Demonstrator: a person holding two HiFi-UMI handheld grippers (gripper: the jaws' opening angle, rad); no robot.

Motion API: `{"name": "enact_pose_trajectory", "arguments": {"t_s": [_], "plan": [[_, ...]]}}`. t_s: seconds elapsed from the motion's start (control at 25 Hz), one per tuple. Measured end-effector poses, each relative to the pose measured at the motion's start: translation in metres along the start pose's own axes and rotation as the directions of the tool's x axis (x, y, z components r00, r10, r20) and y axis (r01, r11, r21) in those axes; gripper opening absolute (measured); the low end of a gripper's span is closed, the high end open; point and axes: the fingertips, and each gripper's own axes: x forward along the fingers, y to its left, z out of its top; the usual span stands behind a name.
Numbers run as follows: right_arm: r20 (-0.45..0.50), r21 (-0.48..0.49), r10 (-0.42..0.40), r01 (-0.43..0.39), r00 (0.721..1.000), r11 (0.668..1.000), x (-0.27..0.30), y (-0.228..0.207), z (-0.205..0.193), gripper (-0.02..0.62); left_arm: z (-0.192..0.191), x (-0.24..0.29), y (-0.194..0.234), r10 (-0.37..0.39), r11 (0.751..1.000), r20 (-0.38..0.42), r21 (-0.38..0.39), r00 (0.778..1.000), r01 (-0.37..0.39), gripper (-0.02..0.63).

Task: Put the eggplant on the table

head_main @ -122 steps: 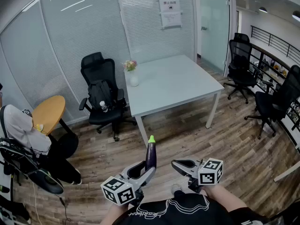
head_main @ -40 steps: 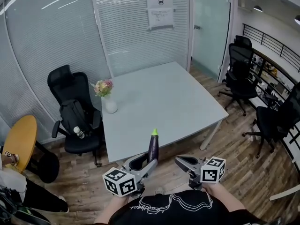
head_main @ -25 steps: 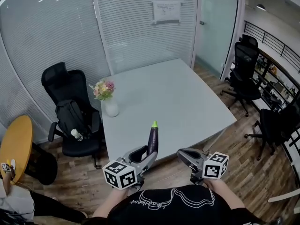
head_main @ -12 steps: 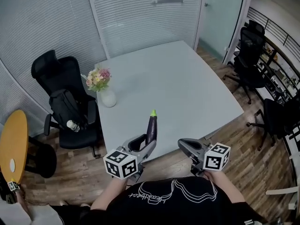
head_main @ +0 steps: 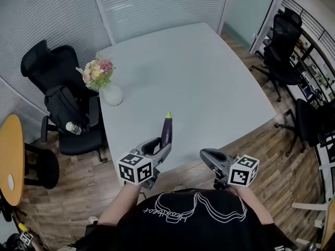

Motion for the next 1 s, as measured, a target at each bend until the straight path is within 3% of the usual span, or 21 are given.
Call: {"name": "enact_pose_trajectory", "arguments": {"t_s": [0.52, 1.0], "plan": [[-0.001, 0.050, -0.097, 0.097, 0.995, 0.994, -0.016, -0.044, -0.003, 0.009, -0.054, 0.055, 0.061, 0.100, 0.995, -0.143, -0.013, 0.985, -0.103, 0.209], [-0.013, 0.100, -0.106, 0.106, 0.994, 0.989, -0.010, -0.057, -0.014, 0.009, -0.085, 0.074, 0.088, 0.170, 0.985, -0.223, 0.025, 0.960, -0.169, 0.209]]}}
